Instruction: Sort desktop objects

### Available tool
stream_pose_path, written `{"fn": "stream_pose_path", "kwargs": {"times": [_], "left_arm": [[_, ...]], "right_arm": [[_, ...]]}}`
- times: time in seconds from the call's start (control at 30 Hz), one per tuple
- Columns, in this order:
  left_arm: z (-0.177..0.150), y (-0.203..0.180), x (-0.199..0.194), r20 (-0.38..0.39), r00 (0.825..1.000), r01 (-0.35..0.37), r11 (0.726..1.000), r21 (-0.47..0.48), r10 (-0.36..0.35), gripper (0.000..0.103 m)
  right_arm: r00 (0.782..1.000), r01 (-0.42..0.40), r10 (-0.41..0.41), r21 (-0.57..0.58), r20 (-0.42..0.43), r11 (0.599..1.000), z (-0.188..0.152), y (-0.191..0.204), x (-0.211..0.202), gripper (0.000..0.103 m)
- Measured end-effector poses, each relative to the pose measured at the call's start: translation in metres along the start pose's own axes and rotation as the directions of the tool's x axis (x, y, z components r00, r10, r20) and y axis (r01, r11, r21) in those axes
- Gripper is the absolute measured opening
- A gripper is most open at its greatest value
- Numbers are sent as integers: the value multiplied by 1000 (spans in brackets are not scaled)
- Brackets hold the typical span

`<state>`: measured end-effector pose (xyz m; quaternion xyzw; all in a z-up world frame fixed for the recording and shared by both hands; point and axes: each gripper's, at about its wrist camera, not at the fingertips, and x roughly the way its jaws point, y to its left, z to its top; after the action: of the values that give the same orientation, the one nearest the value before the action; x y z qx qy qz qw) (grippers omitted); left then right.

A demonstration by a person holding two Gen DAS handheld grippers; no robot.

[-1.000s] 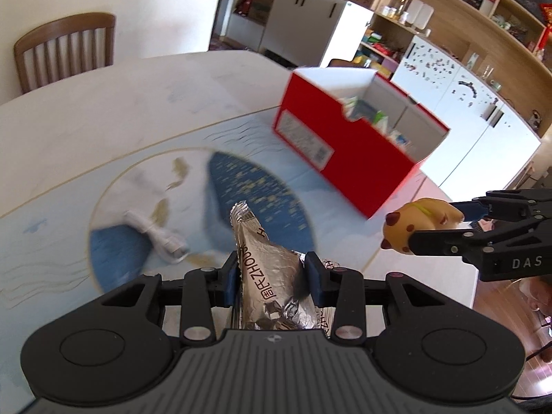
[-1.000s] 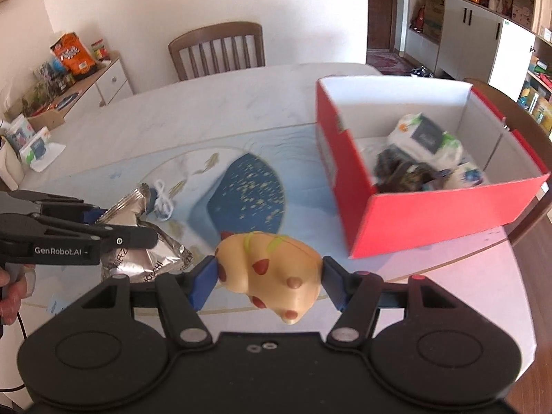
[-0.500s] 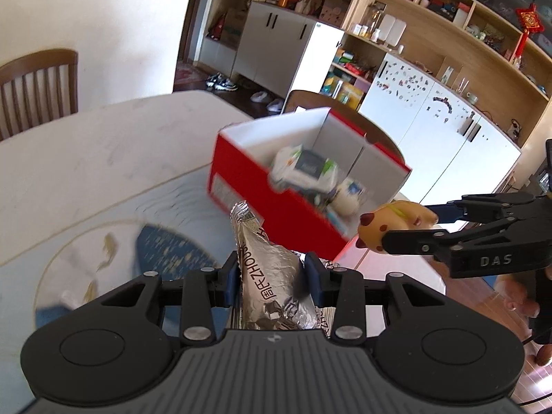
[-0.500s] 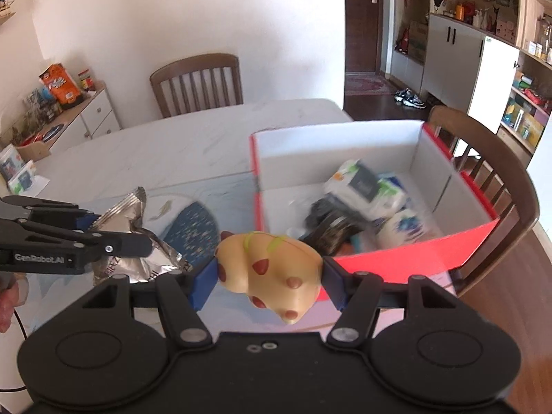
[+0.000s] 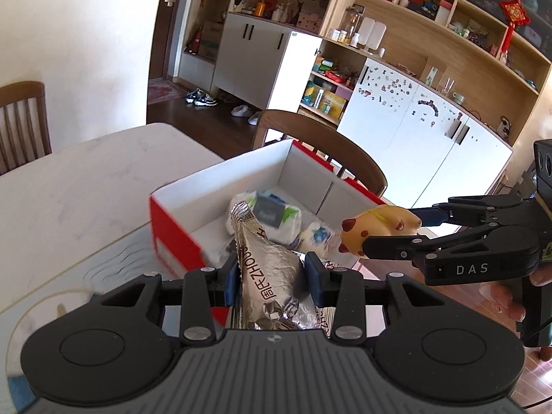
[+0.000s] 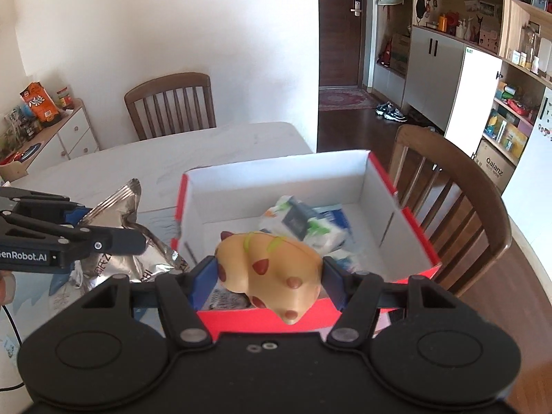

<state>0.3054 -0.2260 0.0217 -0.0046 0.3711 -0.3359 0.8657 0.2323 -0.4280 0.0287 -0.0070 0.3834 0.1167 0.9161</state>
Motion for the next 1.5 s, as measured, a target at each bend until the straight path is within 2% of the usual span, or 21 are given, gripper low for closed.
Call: {"fn": "stream_pose_path", "kwargs": {"times": [0.2,0.4,0.7,0.93,1.17,1.3,1.5], "left_arm": [[17,-12,27,-7,1000,-24,1000,16,24,38],[33,-17,57,-19,998,-61,998,24,62,38],[44,-19,94,-54,992,-110,993,46,112,38],[52,-13,119,-88,986,-133,989,65,139,38],[51,-8,141,-124,977,-164,983,85,174,38],[47,-6,151,-138,972,-179,980,92,190,38],[40,-4,166,-185,956,-213,972,101,229,38]], "right_arm": [[1000,13,-13,-11,4,1000,9,-22,8,64],[999,14,-15,-18,-29,1000,11,-40,31,64],[999,-12,9,-60,-50,998,10,-53,58,64],[995,-66,56,-111,-85,992,11,-50,77,64],[982,-122,91,-189,-163,974,11,-39,98,64],[978,-116,68,-241,-195,964,6,-32,109,64],[973,-106,47,-260,-226,960,-2,-34,119,64]]}}
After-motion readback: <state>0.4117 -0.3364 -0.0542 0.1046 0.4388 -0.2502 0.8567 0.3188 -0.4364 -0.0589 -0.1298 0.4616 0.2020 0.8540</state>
